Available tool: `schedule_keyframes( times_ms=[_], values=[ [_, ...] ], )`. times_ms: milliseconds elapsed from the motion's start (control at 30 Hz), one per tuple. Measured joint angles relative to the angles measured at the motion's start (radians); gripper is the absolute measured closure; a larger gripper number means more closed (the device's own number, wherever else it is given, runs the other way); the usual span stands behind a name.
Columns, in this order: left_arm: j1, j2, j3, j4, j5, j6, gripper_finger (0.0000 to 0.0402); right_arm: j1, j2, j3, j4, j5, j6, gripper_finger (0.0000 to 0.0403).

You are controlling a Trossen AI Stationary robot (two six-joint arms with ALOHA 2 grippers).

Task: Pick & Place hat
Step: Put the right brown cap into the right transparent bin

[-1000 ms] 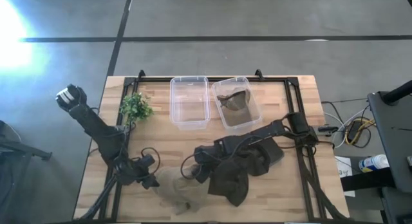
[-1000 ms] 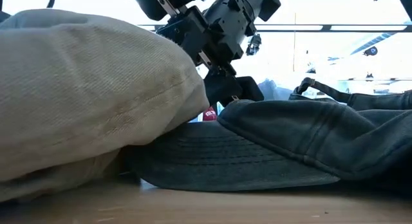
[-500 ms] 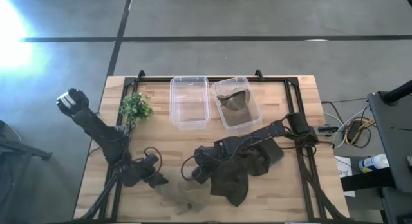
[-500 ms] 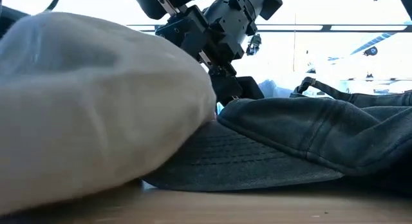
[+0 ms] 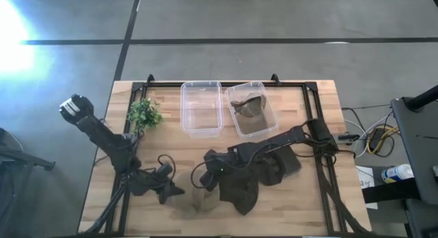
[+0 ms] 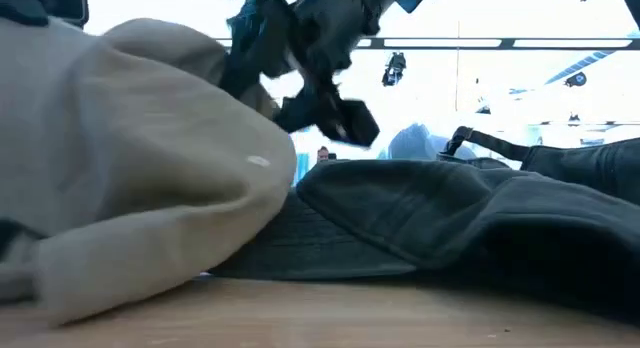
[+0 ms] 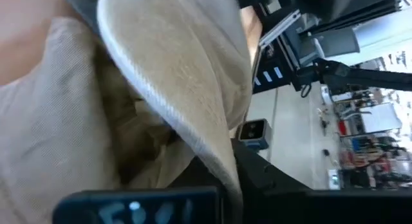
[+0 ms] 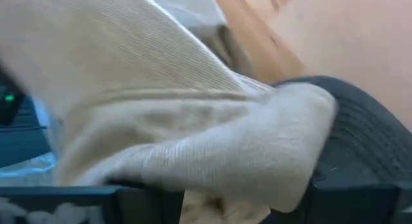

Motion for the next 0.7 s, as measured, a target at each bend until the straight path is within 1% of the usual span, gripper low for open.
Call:
schedule_keyframes(
  times_ms=[133,233,300,367,500,600,700],
  values=[
    [0.012,-0.042,0.062,-0.074,-0.061,0.086,0.0393,-0.001,-0.078,0.002,-0.037,0.064,-0.035,0.0234],
    [0.013,-0.078,0.146,-0.199,-0.105,0.180,0.0395,-0.002,-0.159,0.002,-0.088,0.134,-0.080,0.0234],
    [0.013,-0.093,0.227,-0.336,-0.128,0.240,0.0396,-0.002,-0.218,0.003,-0.135,0.188,-0.122,0.0234],
    [0.015,-0.094,0.321,-0.512,-0.160,0.284,0.0396,-0.002,-0.281,0.003,-0.178,0.231,-0.177,0.0234],
    [0.021,-0.054,0.499,-0.850,-0.240,0.388,0.0396,-0.002,-0.392,0.004,-0.254,0.295,-0.286,0.0234],
    [0.024,-0.010,0.594,-1.012,-0.269,0.522,0.0396,-0.002,-0.460,0.004,-0.270,0.318,-0.381,0.0234],
    [0.038,0.041,0.660,-1.099,-0.262,0.687,0.0396,-0.003,-0.501,0.004,-0.250,0.318,-0.531,0.0234]
  ],
)
